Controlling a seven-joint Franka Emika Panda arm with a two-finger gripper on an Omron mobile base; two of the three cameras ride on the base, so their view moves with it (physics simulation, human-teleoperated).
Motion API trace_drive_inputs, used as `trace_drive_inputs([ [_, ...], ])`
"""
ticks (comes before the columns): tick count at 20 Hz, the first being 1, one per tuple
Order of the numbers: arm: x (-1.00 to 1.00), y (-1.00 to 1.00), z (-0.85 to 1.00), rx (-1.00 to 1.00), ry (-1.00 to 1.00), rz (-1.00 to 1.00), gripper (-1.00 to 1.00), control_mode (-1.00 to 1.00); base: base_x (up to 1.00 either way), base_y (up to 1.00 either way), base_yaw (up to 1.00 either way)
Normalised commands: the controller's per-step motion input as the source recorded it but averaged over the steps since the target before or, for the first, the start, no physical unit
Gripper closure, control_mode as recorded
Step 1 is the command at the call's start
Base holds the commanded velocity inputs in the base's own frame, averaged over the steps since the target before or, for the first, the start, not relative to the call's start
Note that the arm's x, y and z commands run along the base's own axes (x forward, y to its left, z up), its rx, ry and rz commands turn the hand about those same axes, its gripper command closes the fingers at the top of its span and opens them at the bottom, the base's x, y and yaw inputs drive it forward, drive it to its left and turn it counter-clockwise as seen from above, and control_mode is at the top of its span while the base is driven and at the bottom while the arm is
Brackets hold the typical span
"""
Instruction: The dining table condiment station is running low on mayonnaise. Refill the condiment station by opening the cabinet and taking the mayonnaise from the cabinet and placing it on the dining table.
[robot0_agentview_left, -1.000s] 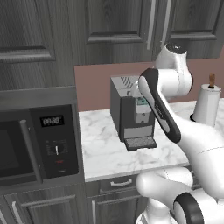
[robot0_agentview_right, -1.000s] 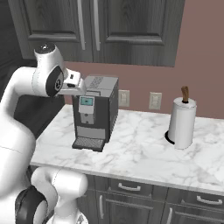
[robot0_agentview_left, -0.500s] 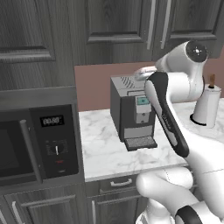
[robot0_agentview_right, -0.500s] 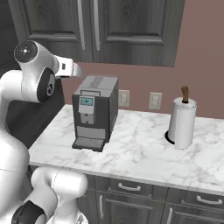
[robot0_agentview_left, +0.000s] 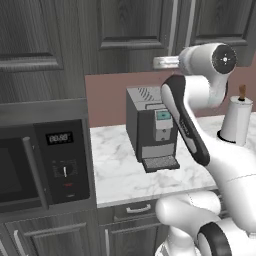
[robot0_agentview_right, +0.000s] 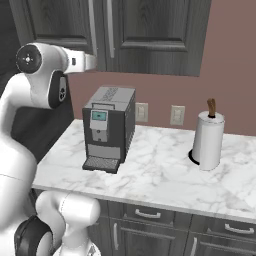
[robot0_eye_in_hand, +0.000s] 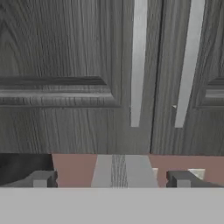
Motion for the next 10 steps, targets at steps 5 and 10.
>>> trace_drive_inputs([
  [5, 0.63, -0.16, 0.70, 0.00, -0.06, -0.07, -1.00, -1.00, 0.00, 0.00, 0.00],
  [10, 0.30, -0.11, 0.25, 0.00, -0.04, 0.00, -1.00, -1.00, 0.00, 0.00, 0.00],
])
